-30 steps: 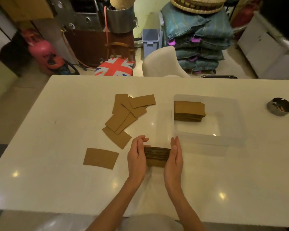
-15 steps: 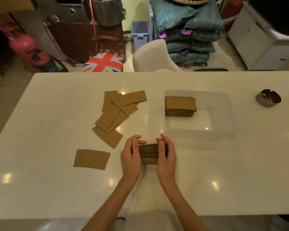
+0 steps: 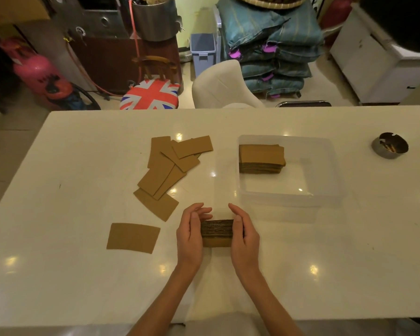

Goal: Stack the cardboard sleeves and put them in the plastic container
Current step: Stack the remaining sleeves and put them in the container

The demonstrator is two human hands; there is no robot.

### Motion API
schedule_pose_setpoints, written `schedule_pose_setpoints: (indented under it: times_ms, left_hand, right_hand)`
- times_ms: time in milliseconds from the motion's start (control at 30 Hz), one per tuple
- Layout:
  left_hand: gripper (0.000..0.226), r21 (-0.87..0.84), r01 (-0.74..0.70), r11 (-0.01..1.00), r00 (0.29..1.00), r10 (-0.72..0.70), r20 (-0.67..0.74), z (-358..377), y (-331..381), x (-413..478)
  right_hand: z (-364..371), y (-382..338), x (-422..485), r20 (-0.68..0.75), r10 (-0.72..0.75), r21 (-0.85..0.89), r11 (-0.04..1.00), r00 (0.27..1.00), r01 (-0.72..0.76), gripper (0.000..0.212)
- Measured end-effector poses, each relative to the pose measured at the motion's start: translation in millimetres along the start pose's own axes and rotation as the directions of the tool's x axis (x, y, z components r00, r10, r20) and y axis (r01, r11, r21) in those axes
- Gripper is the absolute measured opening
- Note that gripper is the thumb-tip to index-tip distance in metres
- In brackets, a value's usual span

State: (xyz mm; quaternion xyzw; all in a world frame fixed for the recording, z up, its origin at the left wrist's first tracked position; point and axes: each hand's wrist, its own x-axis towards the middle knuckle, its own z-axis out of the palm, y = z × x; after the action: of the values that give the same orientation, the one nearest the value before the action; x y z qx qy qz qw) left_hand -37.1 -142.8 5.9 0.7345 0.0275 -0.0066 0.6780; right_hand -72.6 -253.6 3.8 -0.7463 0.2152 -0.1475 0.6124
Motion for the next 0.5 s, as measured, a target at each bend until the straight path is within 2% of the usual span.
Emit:
schedule_pose_setpoints:
  times_ms: [167, 233, 333, 367, 433, 500]
  left_hand:
    - [0.031, -0.033, 0.032, 0.999, 0.999, -0.031, 0.009, 1, 1, 1]
    - [0.032, -0.027, 0.056, 0.998, 0.998, -0.056, 0.009, 0, 1, 2]
    - [0.034, -0.006, 0.059, 0.998, 0.998, -0.059, 0.01, -1, 0, 3]
    - [0.035, 0.007, 0.055, 0.998, 0.998, -0.055, 0.003, 0, -1, 3]
    - [0.036, 0.026, 0.05, 0.998, 0.999, -0.05, -0.022, 1, -4, 5]
    - [0.036, 0.035, 0.044, 0.998, 0.998, -0.043, -0.038, 2, -5, 7]
  right_hand:
    - [-4, -2, 2, 0.112, -0.01, -0.097, 0.995, 0.994, 0.021, 0.033]
    - [-13, -1, 5, 0.203, -0.023, -0.169, 0.984, 0.979, 0.058, 0.04]
    - [-30, 1, 5, 0.416, -0.09, -0.329, 0.912, 0.905, 0.243, 0.069]
    - [-35, 4, 4, 0.47, -0.125, -0.371, 0.871, 0.874, 0.323, 0.073]
    - [-39, 7, 4, 0.503, -0.18, -0.382, 0.831, 0.845, 0.404, 0.067]
    - [-38, 6, 7, 0.475, -0.16, -0.332, 0.878, 0.865, 0.345, 0.059]
